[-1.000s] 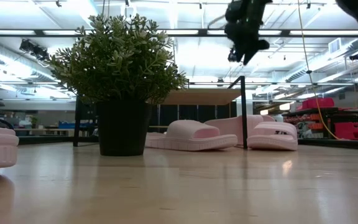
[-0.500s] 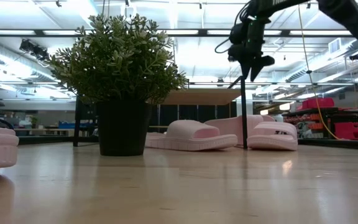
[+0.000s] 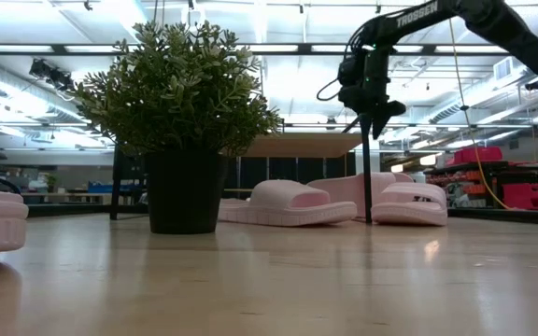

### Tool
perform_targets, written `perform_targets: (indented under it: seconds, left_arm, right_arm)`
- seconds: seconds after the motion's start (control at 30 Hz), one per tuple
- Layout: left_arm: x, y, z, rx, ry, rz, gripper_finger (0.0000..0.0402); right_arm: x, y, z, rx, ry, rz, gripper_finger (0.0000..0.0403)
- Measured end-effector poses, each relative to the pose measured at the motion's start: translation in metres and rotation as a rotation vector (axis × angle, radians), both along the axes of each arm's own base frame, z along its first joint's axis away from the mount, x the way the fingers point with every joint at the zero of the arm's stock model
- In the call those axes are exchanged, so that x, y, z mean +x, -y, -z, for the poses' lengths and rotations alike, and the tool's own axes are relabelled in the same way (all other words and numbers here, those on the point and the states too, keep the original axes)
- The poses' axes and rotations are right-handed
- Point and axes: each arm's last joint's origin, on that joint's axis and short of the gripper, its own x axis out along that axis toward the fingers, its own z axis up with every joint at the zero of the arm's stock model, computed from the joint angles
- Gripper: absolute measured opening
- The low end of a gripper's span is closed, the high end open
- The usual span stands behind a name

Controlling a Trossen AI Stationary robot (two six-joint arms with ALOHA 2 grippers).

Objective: Pick and place slides into the shelf
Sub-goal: Put the pink slide on the shelf

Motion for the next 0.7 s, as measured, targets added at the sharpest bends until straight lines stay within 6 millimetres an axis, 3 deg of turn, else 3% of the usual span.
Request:
perform_targets:
  seconds: [0.3,0.43,0.7]
  left_arm:
    - [0.0,0.0,0.001,-0.001,-0.007,0.0,0.0024]
    - [0.0,0.0,0.001,-0.001,-0.007,0.0,0.0019]
    - [0.0,0.0,0.001,-0.006,-0.005,-0.001,0.0031]
  right_arm:
    - [-0.026,-0.017,0.047,0.166,-0.158,-0.161,0.0183]
    - [-0.035,-0.024,0.061,0.126,-0.279,-0.229,0.0183]
    - [-0.036,-0.027,0.076,0.056,-0.256,-0.3,0.0183]
